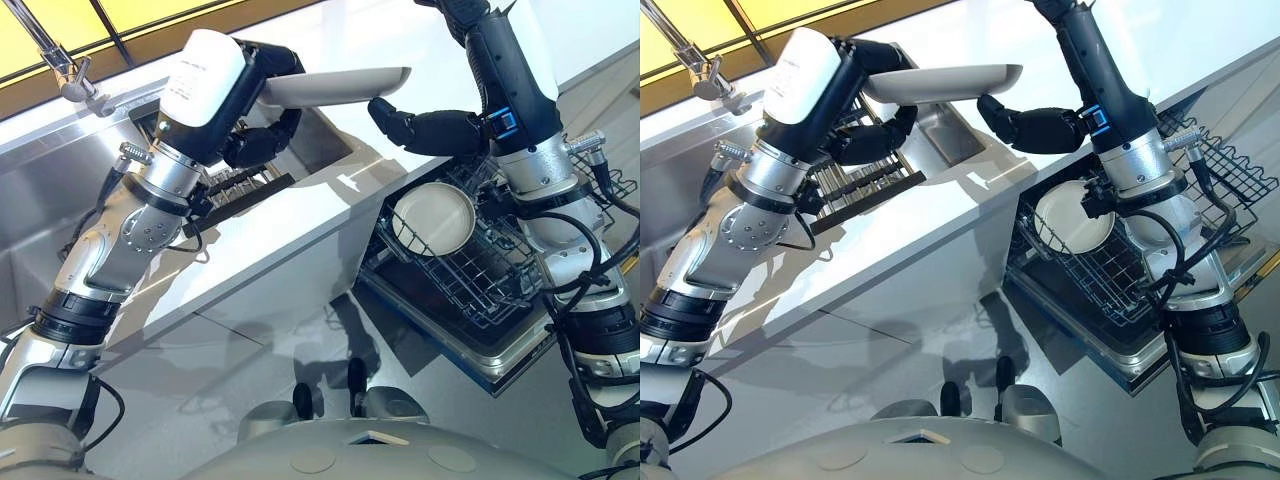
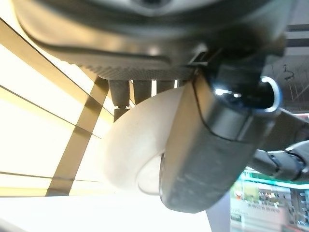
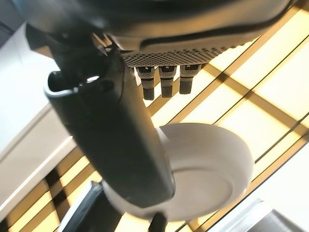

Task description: Pick up plates and place into dishwasher.

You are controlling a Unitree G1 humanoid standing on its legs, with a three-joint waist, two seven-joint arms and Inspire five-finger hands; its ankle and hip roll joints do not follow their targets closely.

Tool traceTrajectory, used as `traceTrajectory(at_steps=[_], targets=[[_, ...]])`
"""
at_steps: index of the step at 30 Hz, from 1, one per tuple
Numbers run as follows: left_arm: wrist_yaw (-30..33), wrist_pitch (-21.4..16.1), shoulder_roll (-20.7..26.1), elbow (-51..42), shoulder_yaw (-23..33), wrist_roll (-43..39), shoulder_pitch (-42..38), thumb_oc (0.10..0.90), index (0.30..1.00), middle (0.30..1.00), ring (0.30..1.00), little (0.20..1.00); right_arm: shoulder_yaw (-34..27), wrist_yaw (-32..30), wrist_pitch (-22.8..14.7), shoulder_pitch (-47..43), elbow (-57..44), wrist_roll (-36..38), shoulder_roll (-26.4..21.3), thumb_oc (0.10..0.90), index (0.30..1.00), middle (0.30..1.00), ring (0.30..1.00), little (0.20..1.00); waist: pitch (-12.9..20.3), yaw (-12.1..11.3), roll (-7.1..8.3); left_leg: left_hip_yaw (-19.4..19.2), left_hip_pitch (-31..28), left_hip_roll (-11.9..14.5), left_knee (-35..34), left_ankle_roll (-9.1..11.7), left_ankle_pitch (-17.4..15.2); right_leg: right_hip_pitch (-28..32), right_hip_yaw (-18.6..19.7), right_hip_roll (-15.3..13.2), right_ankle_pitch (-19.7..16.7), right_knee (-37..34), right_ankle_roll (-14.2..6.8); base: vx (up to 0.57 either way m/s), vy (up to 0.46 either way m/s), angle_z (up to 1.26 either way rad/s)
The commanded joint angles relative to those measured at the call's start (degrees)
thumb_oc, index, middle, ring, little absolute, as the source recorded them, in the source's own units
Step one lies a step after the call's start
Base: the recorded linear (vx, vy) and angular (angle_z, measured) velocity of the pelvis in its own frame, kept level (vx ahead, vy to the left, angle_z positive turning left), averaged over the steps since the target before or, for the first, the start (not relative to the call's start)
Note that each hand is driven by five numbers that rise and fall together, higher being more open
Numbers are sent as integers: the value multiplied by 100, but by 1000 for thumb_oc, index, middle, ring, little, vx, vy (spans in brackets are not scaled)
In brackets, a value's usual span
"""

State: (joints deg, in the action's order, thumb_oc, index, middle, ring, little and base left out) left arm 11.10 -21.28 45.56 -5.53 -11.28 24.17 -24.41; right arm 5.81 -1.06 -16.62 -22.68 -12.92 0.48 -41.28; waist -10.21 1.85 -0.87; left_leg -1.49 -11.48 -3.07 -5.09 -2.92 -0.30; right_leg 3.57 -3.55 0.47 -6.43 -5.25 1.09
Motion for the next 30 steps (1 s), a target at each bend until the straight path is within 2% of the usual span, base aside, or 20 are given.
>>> traceTrajectory(at_steps=[1, 4, 6, 7, 9, 10, 12, 14, 16, 17, 19, 23, 30], targets=[[182, -114, 59, 240, 46, -451, -774, 100, 300, 300, 300, 200, -265, -207, -234, -348, 10, 57, 246, 800, 900, 900, 900, 900, 731, 42, 85, 95, 332, -146, 9, -43, -306, 305, -168, 145, 1036, 368, -389, 0, 0, 0], [120, -172, 71, 252, 88, -469, -737, 100, 300, 300, 300, 200, -234, 337, -147, -270, 29, 192, 223, 800, 900, 900, 900, 900, 746, 47, 98, 84, 347, -144, 9, -46, -300, 291, -176, 150, 1042, 378, -386, 0, 0, 0], [119, -224, 116, 229, 104, -450, -711, 100, 300, 300, 300, 200, -103, 1156, 194, -240, 75, 239, 116, 800, 900, 900, 900, 900, 754, 43, 120, 73, 364, -144, 9, -43, -292, 272, -194, 148, 1052, 403, -388, 0, 0, 0], [126, -247, 150, 212, 114, -437, -702, 100, 300, 300, 300, 200, -34, 1655, 490, -229, 82, 274, 20, 800, 900, 900, 900, 900, 761, 44, 131, 80, 374, -148, 9, -44, -284, 262, -192, 150, 1056, 415, -383, 0, 0, 0], [198, -284, 321, 162, 113, -479, -714, 100, 300, 300, 300, 200, 189, 2258, 899, -209, 140, 372, -368, 800, 900, 900, 900, 900, 777, 55, 167, 84, 398, -146, 9, -39, -259, 246, -209, 141, 1058, 439, -368, 0, 0, 0], [247, -282, 417, 148, 84, -540, -740, 100, 300, 300, 300, 200, 283, 2477, 960, -238, 211, 402, -548, 800, 900, 900, 900, 900, 777, 56, 184, 90, 404, -146, 9, -39, -249, 241, -216, 137, 1063, 456, -360, 2, -7, 3], [311, -258, 601, 150, 1, -653, -859, 100, 300, 300, 300, 200, 567, 2849, 1115, -413, 448, 556, -849, 800, 900, 900, 900, 900, 778, 45, 221, 85, 420, -137, 9, -35, -223, 222, -254, 125, 1059, 494, -347, 0, 0, 0], [382, -172, 759, 130, -140, -744, -982, 100, 300, 300, 300, 200, 839, 2898, 1222, -627, 539, 823, -1070, 800, 900, 900, 900, 900, 768, 33, 248, 98, 423, -138, 9, -31, -201, 218, -285, 114, 1042, 513, -341, 0, 0, 0], [403, -122, 806, 155, -242, -766, -1067, 100, 300, 300, 300, 200, 997, 2954, 1256, -779, 601, 996, -1099, 800, 900, 900, 900, 900, 760, 19, 263, 118, 418, -141, 9, -36, -196, 224, -300, 110, 1038, 523, -336, 0, 0, 0], [421, -105, 816, 182, -290, -775, -1109, 100, 300, 300, 300, 200, 1068, 2975, 1291, -854, 607, 1130, -1078, 756, 862, 862, 862, 856, 752, 7, 270, 128, 413, -144, 9, -39, -192, 229, -308, 107, 1034, 526, -334, 0, 0, 0], [449, -81, 817, 258, -366, -785, -1176, 100, 300, 300, 300, 200, 1128, 2845, 1327, -966, 618, 1383, -1020, 100, 300, 300, 300, 200, 736, -4, 276, 143, 400, -148, 9, -49, -200, 242, -314, 101, 1028, 520, -334, 15, -2, 0], [426, -56, 729, 431, -373, -723, -1187, 100, 300, 300, 300, 200, 966, 2460, 1004, -990, 760, 1481, -801, 100, 300, 300, 300, 200, 728, -14, 266, 133, 357, -158, 9, -71, -230, 300, -335, 90, 1017, 467, -336, 42, 1, -1], [190, 51, 454, 526, -131, -629, -857, 100, 300, 300, 300, 200, 265, 1927, 625, -529, 674, 1269, -254, 100, 300, 300, 300, 200, 722, -54, 244, 39, 306, -150, 9, -92, -278, 366, -463, 59, 1016, 395, -373, 5, -1, 0]])
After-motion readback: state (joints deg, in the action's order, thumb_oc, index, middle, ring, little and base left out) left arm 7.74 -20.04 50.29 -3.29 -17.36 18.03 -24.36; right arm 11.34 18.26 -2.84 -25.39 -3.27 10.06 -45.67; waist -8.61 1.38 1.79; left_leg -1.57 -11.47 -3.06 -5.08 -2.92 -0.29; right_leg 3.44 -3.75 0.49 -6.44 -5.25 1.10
